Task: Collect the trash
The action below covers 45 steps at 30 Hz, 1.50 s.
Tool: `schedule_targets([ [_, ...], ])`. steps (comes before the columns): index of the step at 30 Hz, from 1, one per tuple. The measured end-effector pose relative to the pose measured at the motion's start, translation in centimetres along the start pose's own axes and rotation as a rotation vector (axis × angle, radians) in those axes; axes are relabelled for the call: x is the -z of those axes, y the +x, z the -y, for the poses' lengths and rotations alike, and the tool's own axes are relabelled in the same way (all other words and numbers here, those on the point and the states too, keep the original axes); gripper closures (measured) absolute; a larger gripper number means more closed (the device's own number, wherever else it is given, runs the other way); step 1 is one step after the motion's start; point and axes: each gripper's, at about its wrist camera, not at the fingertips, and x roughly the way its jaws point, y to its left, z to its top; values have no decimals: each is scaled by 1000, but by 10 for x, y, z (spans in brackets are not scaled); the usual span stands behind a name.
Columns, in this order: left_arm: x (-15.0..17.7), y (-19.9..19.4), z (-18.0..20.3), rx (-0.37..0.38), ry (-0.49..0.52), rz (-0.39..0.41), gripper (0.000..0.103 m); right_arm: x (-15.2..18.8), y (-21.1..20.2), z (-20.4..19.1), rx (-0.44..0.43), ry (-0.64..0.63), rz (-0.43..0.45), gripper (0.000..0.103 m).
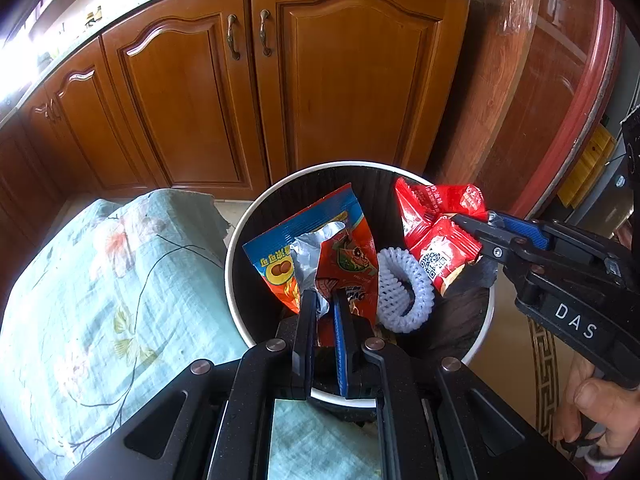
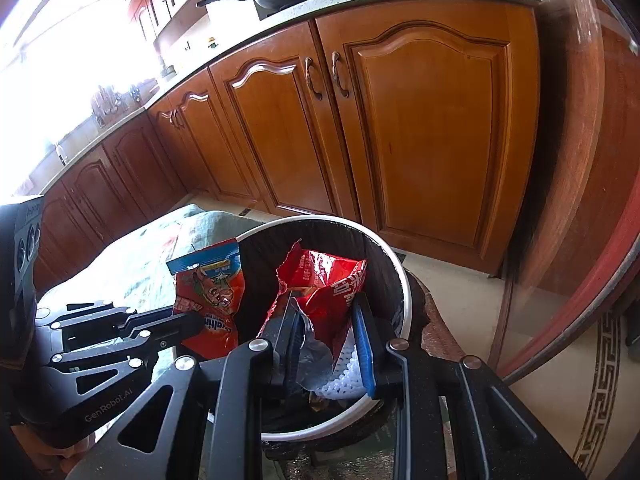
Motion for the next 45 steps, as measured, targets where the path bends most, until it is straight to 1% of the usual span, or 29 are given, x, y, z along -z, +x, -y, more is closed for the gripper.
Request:
schedule_targets([
  [10, -6, 10, -2, -3, -9, -22, 95, -5, 12, 2, 7, -8, -35, 79],
  [18, -13, 17, 1, 4, -10, -44, 93, -8, 17, 2, 9, -7, -62, 75],
  [21, -15, 19, 1, 6, -13, -46, 89, -10, 18, 4, 8, -4, -65, 74],
  [23, -17, 20, 0, 3, -15, -48, 83, -10, 18, 5, 11, -7, -66, 74],
  [25, -18, 21, -1, 1, -18, -47, 80, -11, 18, 6, 11, -2, -67, 73],
  [26, -17, 20, -2, 1, -19, -48, 74, -11, 19, 6, 8, 1, -66, 72],
  [27, -17, 20, -2, -2, -23, -50, 69, -11, 19, 6, 8, 3, -67, 67],
  [28, -18, 18, -3, -10, -26, -47, 55, -11, 19, 7, 2, 10, -66, 62],
  [29, -17, 16, -4, -18, -29, -35, 47, -11, 18, 8, -1, 18, -62, 54],
  [32, -14, 8, -7, -36, -39, -11, 41, -11, 14, 11, -8, 35, -53, 52],
  [34, -10, 2, -9, -32, -52, 3, 41, -10, 11, 13, -18, 48, -46, 50],
  [37, -1, -8, -13, -34, -73, 27, 36, -9, 4, 12, -33, 62, -27, 46],
  [38, 3, -12, -15, -21, -85, 38, 34, -8, 0, 11, -38, 65, -20, 41],
  [39, 8, -17, -17, -10, -101, 45, 33, -7, -3, 10, -45, 71, -12, 34],
  [40, 14, -23, -20, -1, -117, 51, 30, -5, -7, 9, -56, 77, -3, 29],
  [41, 20, -29, -23, 15, -135, 64, 27, -3, -12, 7, -68, 84, 7, 21],
  [42, 27, -35, -25, 28, -154, 78, 26, -1, -17, 6, -81, 91, 18, 14],
  [43, 34, -40, -29, 34, -169, 87, 22, 3, -22, 5, -92, 102, 31, 12],
  [45, 47, -51, -35, 42, -204, 106, 22, 8, -29, 1, -107, 120, 44, 6],
])
